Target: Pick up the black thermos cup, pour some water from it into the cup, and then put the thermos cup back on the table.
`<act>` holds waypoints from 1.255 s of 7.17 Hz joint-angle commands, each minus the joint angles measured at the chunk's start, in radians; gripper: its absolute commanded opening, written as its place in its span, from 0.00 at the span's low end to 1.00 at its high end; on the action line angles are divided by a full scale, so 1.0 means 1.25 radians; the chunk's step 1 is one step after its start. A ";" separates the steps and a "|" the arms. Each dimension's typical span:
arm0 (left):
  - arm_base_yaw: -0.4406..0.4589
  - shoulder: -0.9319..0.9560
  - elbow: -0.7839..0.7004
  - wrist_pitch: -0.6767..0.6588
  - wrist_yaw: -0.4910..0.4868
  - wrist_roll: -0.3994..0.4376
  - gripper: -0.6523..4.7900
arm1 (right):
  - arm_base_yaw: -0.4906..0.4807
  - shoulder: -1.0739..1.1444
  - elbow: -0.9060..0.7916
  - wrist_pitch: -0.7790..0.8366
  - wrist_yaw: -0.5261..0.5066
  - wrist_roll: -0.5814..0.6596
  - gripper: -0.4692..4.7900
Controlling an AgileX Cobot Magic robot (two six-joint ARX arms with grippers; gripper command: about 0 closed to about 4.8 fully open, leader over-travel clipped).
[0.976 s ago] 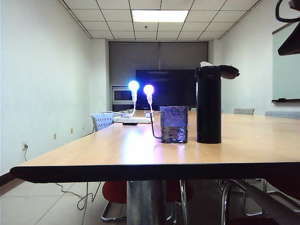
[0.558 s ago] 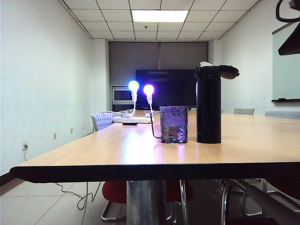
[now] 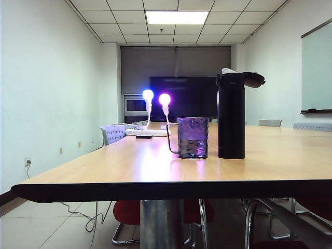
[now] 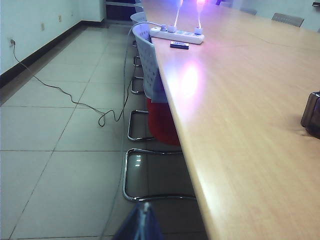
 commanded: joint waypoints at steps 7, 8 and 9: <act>0.000 0.001 -0.001 0.011 0.004 0.004 0.12 | -0.056 -0.150 -0.001 -0.312 0.117 0.003 0.08; 0.000 0.001 -0.001 0.011 0.004 0.004 0.12 | -0.071 -0.150 -0.001 -0.312 0.079 0.003 0.08; 0.000 0.001 -0.001 0.011 0.004 0.004 0.12 | -0.116 -0.150 -0.001 -0.313 0.013 0.003 0.08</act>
